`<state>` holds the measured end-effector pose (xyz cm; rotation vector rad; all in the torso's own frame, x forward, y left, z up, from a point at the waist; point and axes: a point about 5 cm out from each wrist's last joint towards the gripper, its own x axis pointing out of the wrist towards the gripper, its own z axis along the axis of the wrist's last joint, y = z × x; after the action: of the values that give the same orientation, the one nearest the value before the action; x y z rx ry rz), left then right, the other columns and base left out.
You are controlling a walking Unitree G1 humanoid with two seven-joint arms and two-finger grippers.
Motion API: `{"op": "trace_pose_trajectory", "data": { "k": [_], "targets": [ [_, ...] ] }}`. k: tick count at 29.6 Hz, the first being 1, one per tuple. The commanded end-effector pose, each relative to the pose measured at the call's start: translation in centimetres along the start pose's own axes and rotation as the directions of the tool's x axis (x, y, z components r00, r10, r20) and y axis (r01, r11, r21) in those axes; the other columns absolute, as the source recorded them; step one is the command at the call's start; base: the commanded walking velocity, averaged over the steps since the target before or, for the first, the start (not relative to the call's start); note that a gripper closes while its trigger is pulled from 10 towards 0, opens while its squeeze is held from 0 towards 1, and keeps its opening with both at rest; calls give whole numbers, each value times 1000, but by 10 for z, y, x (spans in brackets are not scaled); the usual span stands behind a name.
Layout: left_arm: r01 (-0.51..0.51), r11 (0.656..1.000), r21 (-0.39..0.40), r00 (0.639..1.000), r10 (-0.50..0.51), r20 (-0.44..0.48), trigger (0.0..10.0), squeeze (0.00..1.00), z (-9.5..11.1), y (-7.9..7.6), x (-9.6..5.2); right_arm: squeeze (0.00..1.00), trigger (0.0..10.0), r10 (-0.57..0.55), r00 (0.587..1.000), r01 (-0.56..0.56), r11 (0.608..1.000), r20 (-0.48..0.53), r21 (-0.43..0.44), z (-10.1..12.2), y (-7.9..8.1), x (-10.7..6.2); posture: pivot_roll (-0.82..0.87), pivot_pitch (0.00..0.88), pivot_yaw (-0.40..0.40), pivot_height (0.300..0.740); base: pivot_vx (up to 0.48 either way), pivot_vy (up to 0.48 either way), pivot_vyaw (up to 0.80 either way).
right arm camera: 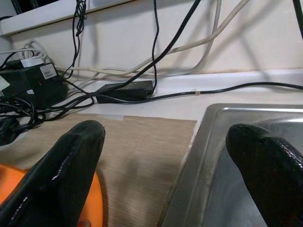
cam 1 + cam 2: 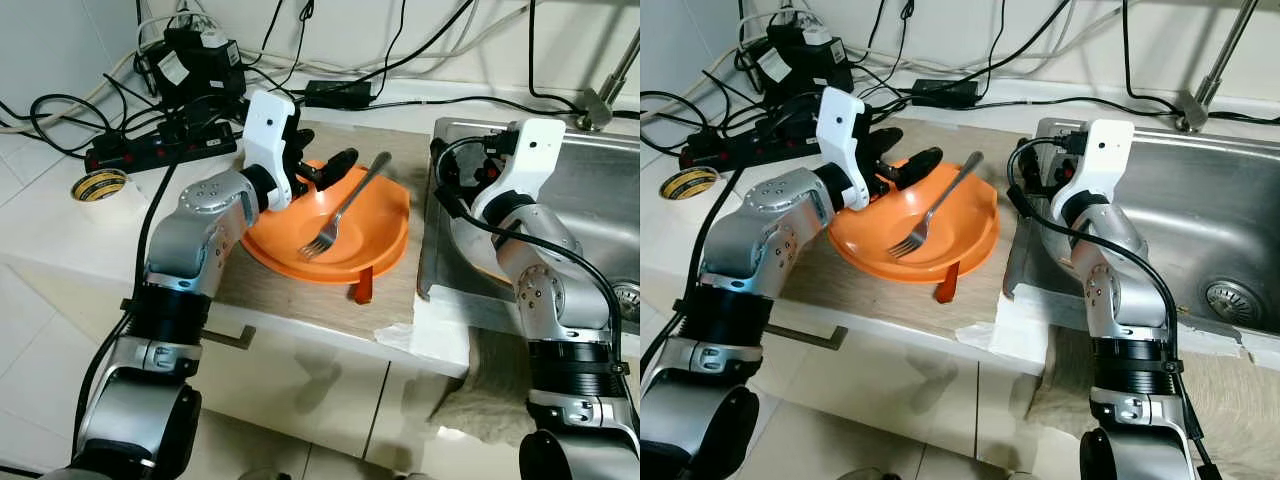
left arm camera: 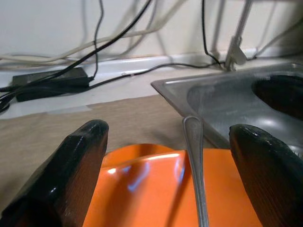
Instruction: Kitchen organization
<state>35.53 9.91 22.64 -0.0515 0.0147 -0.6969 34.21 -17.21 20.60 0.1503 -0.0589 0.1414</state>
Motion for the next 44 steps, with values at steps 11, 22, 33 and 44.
{"op": "trace_pose_trajectory", "data": {
  "k": [11, 22, 33, 44],
  "targets": [
    [23, 1000, -18, 999, -24, -37, 10000, 0, -1, -5, -12, 0, 10000, -3, 1000, 3, 999, -9, -34, -2, 5, -8, -32, 0, 59, 740, 0, 0, 0],
    [117, 993, 31, 969, -107, -225, 10000, 0, -20, -7, -19, 0, 10000, 6, 999, -9, 998, -42, -68, -8, 6, -11, -41, 0, 63, 740, 0, 0, 0],
    [115, 993, 35, 952, -100, -288, 10000, 0, -22, 1, -12, 0, 10000, 17, 999, -20, 997, -38, -80, -5, 8, -12, -48, 0, 63, 740, 0, 0, 0],
    [167, 981, 103, 950, -132, -284, 10000, 0, -14, -5, 0, 0, 10000, 18, 999, -21, 995, -33, -99, -3, 8, -13, -56, 0, 68, 740, 0, 0, 0]
  ]
}}
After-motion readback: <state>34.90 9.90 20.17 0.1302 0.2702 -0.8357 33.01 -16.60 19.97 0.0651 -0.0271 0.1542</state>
